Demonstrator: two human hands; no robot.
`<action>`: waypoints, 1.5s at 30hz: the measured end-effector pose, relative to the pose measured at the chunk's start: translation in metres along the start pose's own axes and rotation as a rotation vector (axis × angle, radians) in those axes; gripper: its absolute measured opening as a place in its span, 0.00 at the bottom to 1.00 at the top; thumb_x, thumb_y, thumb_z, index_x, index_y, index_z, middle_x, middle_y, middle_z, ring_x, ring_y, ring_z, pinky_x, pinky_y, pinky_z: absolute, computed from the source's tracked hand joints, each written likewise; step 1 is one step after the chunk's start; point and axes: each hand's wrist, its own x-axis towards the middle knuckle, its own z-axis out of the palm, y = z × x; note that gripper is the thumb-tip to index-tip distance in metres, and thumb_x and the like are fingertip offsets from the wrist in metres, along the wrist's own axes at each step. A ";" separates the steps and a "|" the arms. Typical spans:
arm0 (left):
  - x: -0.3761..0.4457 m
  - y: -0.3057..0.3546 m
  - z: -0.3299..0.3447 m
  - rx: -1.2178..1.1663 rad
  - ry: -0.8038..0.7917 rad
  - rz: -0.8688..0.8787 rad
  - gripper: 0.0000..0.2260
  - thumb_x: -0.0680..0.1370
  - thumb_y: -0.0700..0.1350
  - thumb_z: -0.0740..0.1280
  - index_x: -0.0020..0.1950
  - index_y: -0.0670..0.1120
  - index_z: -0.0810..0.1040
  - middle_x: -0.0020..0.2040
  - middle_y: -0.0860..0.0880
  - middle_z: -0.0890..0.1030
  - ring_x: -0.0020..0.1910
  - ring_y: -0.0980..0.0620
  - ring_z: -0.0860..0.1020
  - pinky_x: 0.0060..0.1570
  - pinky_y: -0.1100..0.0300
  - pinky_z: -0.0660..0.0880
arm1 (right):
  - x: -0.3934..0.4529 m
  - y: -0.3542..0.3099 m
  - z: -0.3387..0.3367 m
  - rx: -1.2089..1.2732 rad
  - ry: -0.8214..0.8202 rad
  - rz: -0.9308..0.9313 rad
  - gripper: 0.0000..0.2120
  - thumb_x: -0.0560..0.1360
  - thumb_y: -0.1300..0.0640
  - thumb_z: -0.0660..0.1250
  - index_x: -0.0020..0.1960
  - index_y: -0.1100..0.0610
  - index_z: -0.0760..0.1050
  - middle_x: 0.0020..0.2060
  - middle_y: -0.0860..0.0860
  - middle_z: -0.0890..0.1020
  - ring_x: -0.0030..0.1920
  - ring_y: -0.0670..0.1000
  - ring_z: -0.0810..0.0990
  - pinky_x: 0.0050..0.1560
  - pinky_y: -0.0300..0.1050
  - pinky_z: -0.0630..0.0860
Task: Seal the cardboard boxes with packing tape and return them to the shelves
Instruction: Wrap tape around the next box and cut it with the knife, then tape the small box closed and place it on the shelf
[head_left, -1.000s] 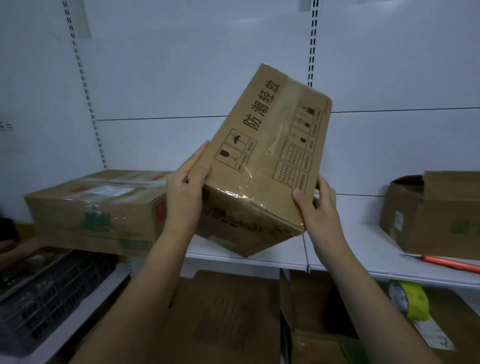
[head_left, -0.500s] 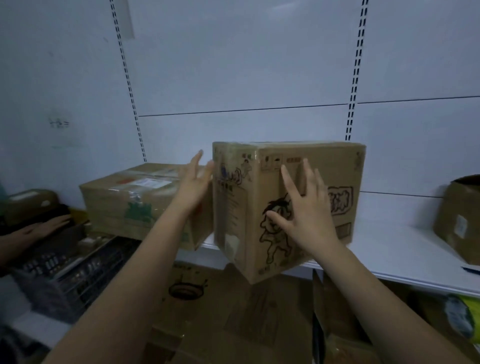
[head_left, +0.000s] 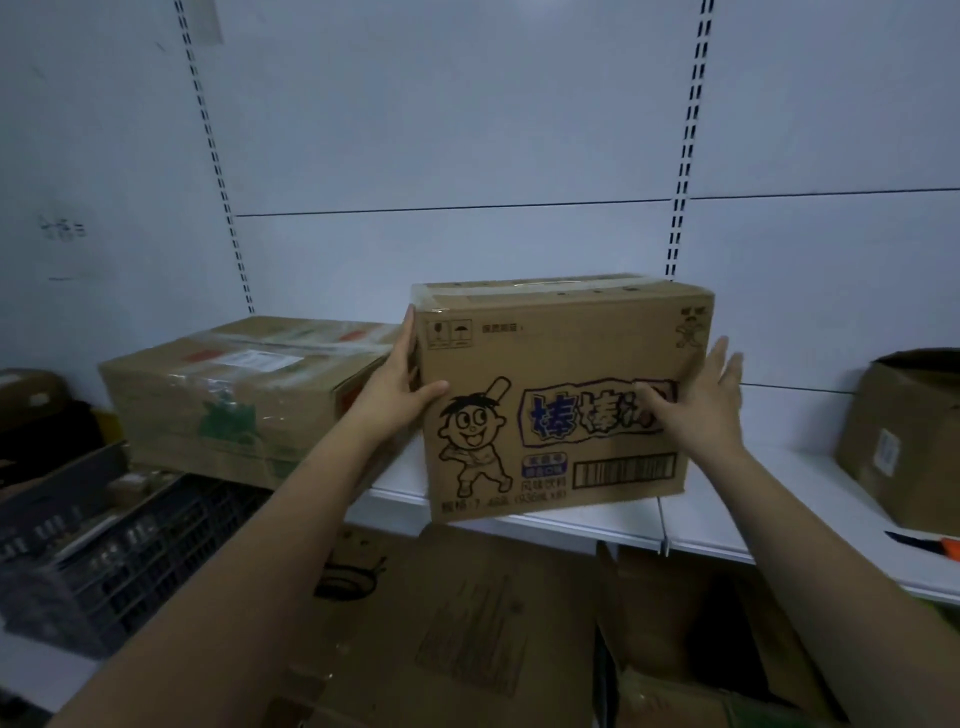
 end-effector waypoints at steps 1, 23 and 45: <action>0.007 -0.004 0.002 0.083 0.074 -0.021 0.43 0.78 0.42 0.71 0.81 0.61 0.46 0.74 0.51 0.71 0.70 0.51 0.72 0.70 0.47 0.70 | 0.007 0.005 -0.002 0.053 -0.050 0.042 0.59 0.70 0.38 0.74 0.80 0.54 0.33 0.80 0.59 0.46 0.80 0.61 0.49 0.77 0.59 0.52; 0.018 -0.095 -0.038 0.859 0.151 -0.370 0.39 0.71 0.63 0.72 0.76 0.52 0.61 0.73 0.42 0.64 0.76 0.26 0.43 0.67 0.28 0.65 | 0.005 -0.019 0.090 -0.253 0.185 0.050 0.37 0.70 0.36 0.72 0.59 0.66 0.69 0.54 0.64 0.74 0.52 0.66 0.77 0.40 0.52 0.72; -0.049 0.045 0.277 0.268 -0.335 0.507 0.12 0.80 0.46 0.66 0.64 0.51 0.78 0.59 0.53 0.77 0.58 0.53 0.76 0.53 0.58 0.74 | -0.051 0.094 -0.132 -0.302 0.321 -0.243 0.16 0.80 0.54 0.64 0.64 0.60 0.75 0.58 0.56 0.77 0.58 0.56 0.76 0.55 0.51 0.74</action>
